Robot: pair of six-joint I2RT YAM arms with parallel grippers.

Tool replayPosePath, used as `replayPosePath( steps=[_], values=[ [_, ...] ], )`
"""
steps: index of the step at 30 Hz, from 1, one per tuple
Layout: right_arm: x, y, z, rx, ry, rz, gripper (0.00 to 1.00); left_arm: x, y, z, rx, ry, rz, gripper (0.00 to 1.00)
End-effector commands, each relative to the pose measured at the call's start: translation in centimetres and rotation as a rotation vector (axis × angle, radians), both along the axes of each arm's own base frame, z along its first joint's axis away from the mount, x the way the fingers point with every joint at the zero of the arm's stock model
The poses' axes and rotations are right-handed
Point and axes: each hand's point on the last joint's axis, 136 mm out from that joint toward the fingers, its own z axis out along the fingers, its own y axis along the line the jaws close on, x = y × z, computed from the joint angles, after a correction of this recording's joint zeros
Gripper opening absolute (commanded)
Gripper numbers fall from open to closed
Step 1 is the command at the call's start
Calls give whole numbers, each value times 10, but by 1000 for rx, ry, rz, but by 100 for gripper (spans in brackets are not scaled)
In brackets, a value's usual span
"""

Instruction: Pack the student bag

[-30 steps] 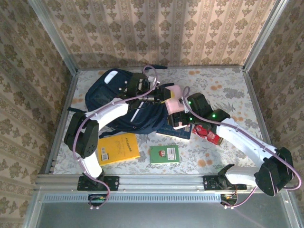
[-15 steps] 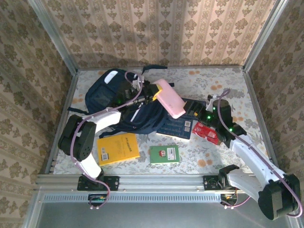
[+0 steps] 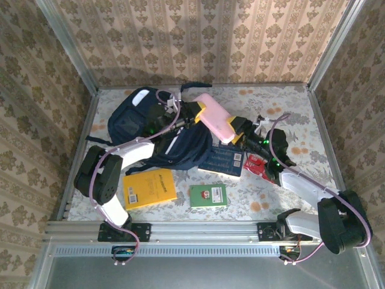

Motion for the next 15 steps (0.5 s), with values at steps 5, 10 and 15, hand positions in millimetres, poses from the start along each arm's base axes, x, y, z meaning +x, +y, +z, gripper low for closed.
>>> replayPosePath(
  steps=[5, 10, 15],
  values=[
    [-8, 0, 26, 68, -91, 7, 46, -2, -1, 23, -43, -59, 3, 22],
    [-9, -2, 17, 39, -67, -11, 34, -2, -3, 15, -38, -35, -5, 37],
    [-12, -11, 9, 12, -55, -47, 27, -3, -1, 4, 1, -14, -13, 61]
  ],
)
